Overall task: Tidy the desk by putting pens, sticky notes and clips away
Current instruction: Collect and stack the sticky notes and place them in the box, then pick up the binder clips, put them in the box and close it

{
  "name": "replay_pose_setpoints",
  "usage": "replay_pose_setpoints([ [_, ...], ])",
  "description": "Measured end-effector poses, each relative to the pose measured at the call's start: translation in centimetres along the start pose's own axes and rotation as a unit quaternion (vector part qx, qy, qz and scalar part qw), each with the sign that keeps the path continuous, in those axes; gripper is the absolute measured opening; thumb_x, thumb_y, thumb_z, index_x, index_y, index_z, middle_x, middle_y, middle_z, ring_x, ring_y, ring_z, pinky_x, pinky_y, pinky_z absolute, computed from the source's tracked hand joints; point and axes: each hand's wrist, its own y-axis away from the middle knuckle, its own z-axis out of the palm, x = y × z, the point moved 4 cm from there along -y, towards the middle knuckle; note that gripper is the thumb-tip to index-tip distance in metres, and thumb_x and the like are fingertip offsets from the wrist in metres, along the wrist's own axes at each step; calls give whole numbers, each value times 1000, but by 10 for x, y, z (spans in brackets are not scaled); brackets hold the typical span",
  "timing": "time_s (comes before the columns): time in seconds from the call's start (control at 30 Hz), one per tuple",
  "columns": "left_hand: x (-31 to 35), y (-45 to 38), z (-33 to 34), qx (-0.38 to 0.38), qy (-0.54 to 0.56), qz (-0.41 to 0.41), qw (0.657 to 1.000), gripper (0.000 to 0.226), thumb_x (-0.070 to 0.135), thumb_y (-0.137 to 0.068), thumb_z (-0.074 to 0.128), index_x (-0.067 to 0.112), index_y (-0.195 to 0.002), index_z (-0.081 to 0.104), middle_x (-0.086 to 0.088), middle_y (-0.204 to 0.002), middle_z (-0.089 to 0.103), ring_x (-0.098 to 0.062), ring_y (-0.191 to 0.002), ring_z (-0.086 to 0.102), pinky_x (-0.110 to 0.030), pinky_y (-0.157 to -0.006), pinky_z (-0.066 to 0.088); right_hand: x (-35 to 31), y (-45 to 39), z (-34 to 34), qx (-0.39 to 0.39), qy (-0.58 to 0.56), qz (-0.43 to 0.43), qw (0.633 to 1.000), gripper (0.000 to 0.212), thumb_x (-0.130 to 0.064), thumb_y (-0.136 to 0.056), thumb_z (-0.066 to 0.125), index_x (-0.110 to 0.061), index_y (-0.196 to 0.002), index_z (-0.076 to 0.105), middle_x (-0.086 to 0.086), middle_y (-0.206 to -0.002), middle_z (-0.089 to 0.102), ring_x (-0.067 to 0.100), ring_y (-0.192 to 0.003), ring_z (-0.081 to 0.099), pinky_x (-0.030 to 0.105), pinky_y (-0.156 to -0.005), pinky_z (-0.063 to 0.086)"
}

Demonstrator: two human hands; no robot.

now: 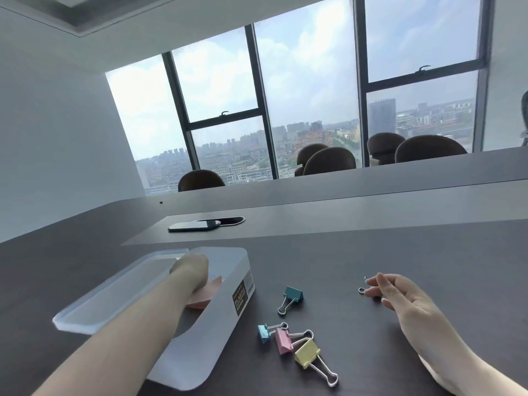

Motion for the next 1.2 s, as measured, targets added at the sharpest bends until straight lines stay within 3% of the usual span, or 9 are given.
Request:
replay_pose_setpoints([
  [0.17,-7,2,-13,51,11,8,999,36,0,-88,39,4,-119,55,-13,-126,59,-29,-113,59,-30,-85,48,-4,3,-2,8,3,0,1000,29,-40,-89,50,-19,-88,69,4,-95,72,14,-104,61,33,-103,39],
  [0.33,-18,14,-37,73,9,12,997,35,1,-84,39,6,-112,60,-11,-117,63,-31,-107,62,-37,-82,52,-21,11,-16,46,98,-31,994,19,-27,-90,59,-29,-73,68,4,-82,71,21,-78,57,21,-65,38],
  [0.43,-17,27,-53,106,1,20,994,27,13,-86,43,14,-106,62,-3,-111,64,-28,-102,62,-33,-72,45,-44,18,-43,93,266,-75,957,17,-25,-87,62,-34,-73,62,-3,-90,70,27,-99,57,30,-80,40],
  [0.5,-14,38,-63,136,23,21,990,24,15,-85,44,17,-102,62,-3,-110,65,-27,-101,61,-32,-73,46,-56,25,-67,128,438,-90,885,7,-35,-85,61,-31,-90,63,-1,-109,68,27,-114,53,39,-93,39],
  [0.57,-8,50,-74,178,49,33,982,23,16,-84,45,17,-100,62,-5,-109,66,-27,-100,62,-33,-77,50,-49,30,-94,114,568,-41,814,27,-47,-85,54,-34,-109,57,-6,-125,60,21,-127,45,43,-105,32],
  [0.7,24,85,-86,244,131,124,953,22,26,-88,48,14,-98,64,-6,-107,66,-28,-100,63,-34,-81,50,-14,49,-131,62,623,73,776,44,-61,-87,36,-44,-128,38,-17,-143,39,13,-139,27,49,-112,26],
  [0.9,83,139,-63,148,161,298,929,37,50,-89,49,20,-106,63,1,-117,60,-21,-108,58,-28,-84,43,4,59,-136,72,603,39,793,34,-54,-91,36,-39,-119,49,-13,-133,51,15,-129,43,40,-104,34],
  [1.07,101,143,-10,-25,108,277,955,72,73,-80,39,30,-139,39,5,-144,39,-18,-135,41,-38,-103,37,2,55,-122,40,516,-31,855,16,-9,-88,53,-24,-83,58,6,-100,68,28,-101,60,39,-87,47],
  [1.2,106,136,11,-38,167,239,956,56,58,-93,31,23,-134,45,-6,-139,41,-25,-136,35,-40,-112,30,2,48,-103,30,505,-74,859,23,2,-82,54,-18,-80,65,5,-92,67,29,-95,60,34,-82,47],
])
